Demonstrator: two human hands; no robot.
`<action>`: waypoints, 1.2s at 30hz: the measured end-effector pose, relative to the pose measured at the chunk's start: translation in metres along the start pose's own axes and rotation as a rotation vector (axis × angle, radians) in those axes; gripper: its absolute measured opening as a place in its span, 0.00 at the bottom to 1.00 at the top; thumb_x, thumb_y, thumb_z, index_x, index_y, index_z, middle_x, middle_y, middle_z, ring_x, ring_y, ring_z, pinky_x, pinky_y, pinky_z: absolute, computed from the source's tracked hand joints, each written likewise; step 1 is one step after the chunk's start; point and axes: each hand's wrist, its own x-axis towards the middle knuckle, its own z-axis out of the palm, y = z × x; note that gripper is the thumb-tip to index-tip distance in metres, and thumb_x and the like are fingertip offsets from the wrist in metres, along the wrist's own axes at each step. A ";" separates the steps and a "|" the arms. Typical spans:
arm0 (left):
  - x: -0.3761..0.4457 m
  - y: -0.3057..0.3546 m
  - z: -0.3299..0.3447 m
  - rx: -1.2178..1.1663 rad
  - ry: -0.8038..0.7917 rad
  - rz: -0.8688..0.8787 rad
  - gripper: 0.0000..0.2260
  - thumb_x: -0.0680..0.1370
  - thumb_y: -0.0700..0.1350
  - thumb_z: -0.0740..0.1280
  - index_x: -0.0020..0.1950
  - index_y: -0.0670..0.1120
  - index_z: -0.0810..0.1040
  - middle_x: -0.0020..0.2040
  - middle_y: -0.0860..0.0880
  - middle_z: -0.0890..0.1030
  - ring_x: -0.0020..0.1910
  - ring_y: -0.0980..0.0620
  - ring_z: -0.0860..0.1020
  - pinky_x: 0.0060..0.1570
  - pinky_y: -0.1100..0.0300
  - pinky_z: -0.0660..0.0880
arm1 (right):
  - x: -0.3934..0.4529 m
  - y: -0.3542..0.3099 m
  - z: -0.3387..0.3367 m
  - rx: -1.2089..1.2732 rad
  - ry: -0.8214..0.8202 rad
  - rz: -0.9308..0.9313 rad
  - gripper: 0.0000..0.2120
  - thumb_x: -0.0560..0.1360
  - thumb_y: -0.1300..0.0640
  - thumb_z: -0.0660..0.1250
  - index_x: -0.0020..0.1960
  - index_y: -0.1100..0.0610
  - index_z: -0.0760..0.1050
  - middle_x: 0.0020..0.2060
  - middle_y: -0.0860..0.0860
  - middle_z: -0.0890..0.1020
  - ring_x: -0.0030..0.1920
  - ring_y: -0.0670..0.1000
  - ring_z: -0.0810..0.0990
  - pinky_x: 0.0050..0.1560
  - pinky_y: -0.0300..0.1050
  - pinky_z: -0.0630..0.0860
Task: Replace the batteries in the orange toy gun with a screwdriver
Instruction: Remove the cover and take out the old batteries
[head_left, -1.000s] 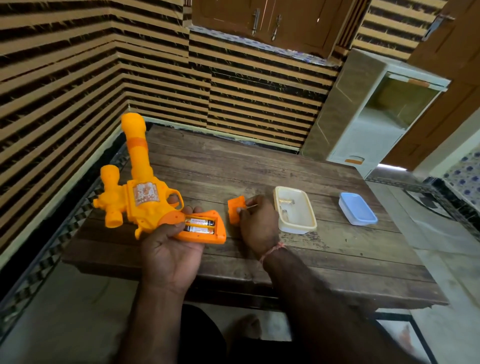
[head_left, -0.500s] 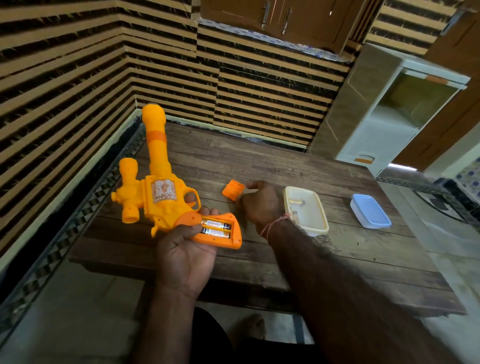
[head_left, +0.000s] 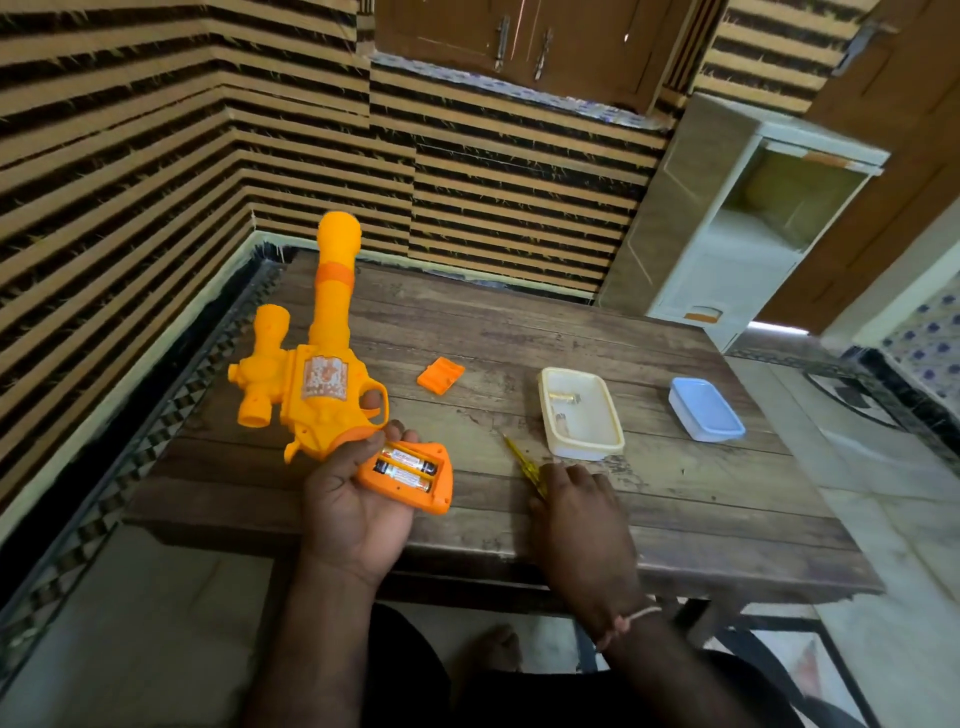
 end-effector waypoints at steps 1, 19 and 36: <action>-0.001 0.000 0.002 0.009 -0.006 -0.005 0.15 0.73 0.40 0.61 0.58 0.47 0.75 0.39 0.48 0.77 0.41 0.50 0.78 0.56 0.49 0.73 | 0.000 0.002 0.001 -0.002 0.013 0.002 0.13 0.80 0.54 0.57 0.65 0.52 0.68 0.61 0.52 0.76 0.60 0.55 0.72 0.61 0.51 0.71; 0.001 -0.005 0.003 0.105 0.087 -0.135 0.15 0.76 0.54 0.66 0.59 0.48 0.76 0.35 0.49 0.76 0.36 0.52 0.76 0.43 0.52 0.78 | -0.024 -0.041 -0.083 1.924 -0.384 -0.004 0.23 0.67 0.65 0.72 0.61 0.62 0.74 0.37 0.55 0.78 0.37 0.51 0.80 0.34 0.41 0.78; 0.001 -0.010 0.006 0.170 -0.010 -0.320 0.27 0.74 0.68 0.60 0.59 0.48 0.77 0.41 0.43 0.71 0.31 0.45 0.76 0.27 0.55 0.75 | -0.028 -0.063 -0.046 1.415 0.016 -0.147 0.07 0.78 0.62 0.66 0.50 0.59 0.83 0.32 0.53 0.84 0.37 0.48 0.83 0.39 0.36 0.78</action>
